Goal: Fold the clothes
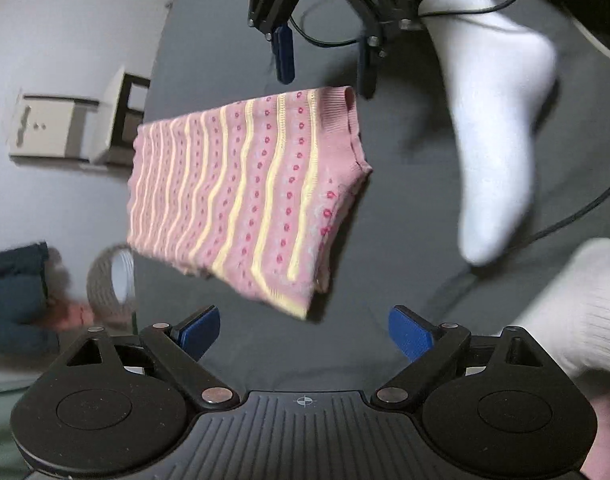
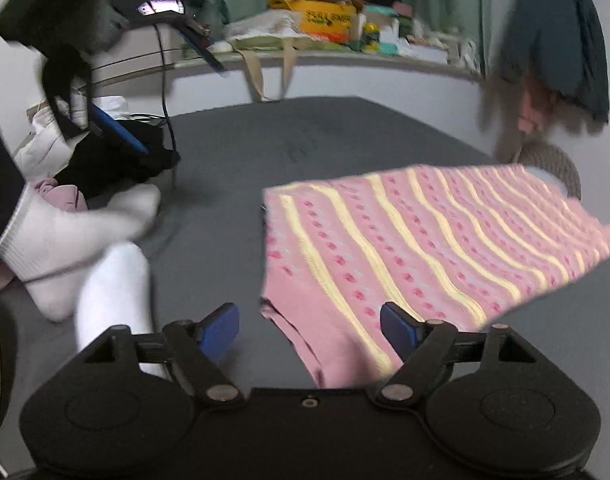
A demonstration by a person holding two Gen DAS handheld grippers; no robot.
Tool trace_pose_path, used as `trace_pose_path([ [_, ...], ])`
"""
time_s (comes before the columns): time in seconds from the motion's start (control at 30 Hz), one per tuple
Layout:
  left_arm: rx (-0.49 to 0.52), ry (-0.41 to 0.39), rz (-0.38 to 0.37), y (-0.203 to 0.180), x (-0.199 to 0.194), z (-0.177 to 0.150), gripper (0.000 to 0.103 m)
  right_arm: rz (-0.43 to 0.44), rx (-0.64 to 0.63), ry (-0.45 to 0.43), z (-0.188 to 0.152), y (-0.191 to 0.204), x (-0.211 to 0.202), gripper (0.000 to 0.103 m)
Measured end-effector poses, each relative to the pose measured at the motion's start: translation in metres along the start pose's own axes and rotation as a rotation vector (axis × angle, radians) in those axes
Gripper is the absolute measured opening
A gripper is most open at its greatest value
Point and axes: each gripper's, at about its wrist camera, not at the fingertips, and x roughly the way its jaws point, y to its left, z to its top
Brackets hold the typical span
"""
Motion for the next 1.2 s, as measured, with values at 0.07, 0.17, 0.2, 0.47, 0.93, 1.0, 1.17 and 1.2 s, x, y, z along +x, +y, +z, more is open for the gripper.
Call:
trace_pose_path([
  [0.07,-0.096,-0.035,-0.006,0.009,0.016,-0.004,0.092,-0.057,-0.051,-0.031,0.005,0.019,0.006,0.081],
  [0.17,-0.229,-0.105,-0.02,0.016,0.032,-0.009,0.092,-0.135,-0.126,-0.035,0.013,0.043,0.026,0.083],
  [0.2,-0.269,-0.118,-0.032,0.015,0.037,-0.012,0.092,-0.156,-0.149,-0.015,0.015,0.05,0.035,0.083],
  [0.47,-0.461,-0.211,-0.062,-0.007,0.072,-0.028,0.092,-0.272,-0.349,0.286,0.023,0.084,0.101,0.084],
  [0.93,-0.632,-0.243,0.024,-0.014,0.067,-0.036,0.092,-0.613,-0.797,0.248,0.002,0.136,0.142,0.102],
  [1.0,-0.622,-0.246,0.026,-0.015,0.069,-0.034,0.092,-0.624,-0.814,0.248,0.002,0.135,0.146,0.101],
  [1.17,-0.579,-0.254,0.052,-0.023,0.069,-0.029,0.092,-0.618,-0.864,0.218,0.007,0.132,0.155,0.091],
  [1.2,-0.541,-0.251,0.067,-0.027,0.069,-0.028,0.092,-0.612,-0.887,0.207,0.005,0.132,0.156,0.087],
])
